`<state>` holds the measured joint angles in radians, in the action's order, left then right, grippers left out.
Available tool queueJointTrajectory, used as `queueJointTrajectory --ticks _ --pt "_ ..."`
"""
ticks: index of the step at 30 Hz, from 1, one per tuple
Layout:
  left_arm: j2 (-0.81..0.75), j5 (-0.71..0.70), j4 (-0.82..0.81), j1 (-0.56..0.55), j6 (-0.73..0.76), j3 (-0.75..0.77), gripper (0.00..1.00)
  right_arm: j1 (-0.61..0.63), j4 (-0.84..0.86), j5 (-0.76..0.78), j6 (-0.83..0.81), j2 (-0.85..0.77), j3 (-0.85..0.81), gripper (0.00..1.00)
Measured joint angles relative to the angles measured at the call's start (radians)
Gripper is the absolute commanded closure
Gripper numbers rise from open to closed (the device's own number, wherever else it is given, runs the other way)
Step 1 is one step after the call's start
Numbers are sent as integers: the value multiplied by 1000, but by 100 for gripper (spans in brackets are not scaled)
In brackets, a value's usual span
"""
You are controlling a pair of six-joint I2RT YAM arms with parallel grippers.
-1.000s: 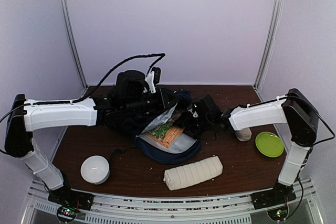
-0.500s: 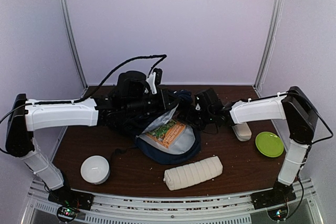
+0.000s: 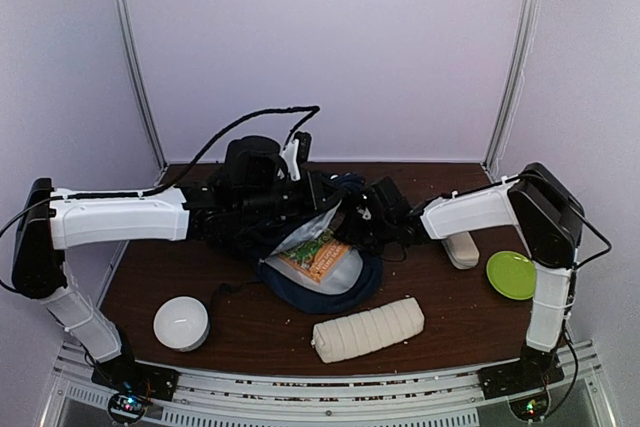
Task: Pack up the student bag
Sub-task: Place the book in the student bag.
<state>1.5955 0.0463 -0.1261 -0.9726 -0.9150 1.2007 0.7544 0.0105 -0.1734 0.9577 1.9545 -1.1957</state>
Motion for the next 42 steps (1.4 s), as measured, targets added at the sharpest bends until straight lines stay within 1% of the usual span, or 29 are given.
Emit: queueJointTrajectory --ticks 4,6,9,13,19,21,23,26,28,30,37,42 --pt "3 3 0 0 -2 0 100 24 55 -25 34 -6 42 80" --pt "8 9 0 0 -4 2 100 39 88 -41 58 -10 57 87" --pt "18 19 -3 0 -11 6 100 61 130 -67 108 -11 62 94" --pt "25 26 -7 0 -17 6 100 74 193 -91 175 -8 63 97" --pt "27 26 -7 0 -20 6 100 84 250 -111 241 62 18 96" --pt "27 25 -5 0 -21 6 100 87 259 -118 253 95 -11 93" --pt "27 23 0 0 -21 6 100 90 278 -121 262 111 -16 82" --pt "27 20 1 0 -21 6 100 90 296 -122 272 111 -11 62" --pt "27 18 1 0 -21 6 100 92 308 -125 272 105 1 54" --pt "27 17 1 0 -20 5 100 97 301 -127 260 78 29 51" --pt "26 13 -1 -3 -19 5 100 105 264 -137 234 -90 92 46" --pt "26 13 -8 -6 -19 5 100 108 259 -137 233 -168 158 45"
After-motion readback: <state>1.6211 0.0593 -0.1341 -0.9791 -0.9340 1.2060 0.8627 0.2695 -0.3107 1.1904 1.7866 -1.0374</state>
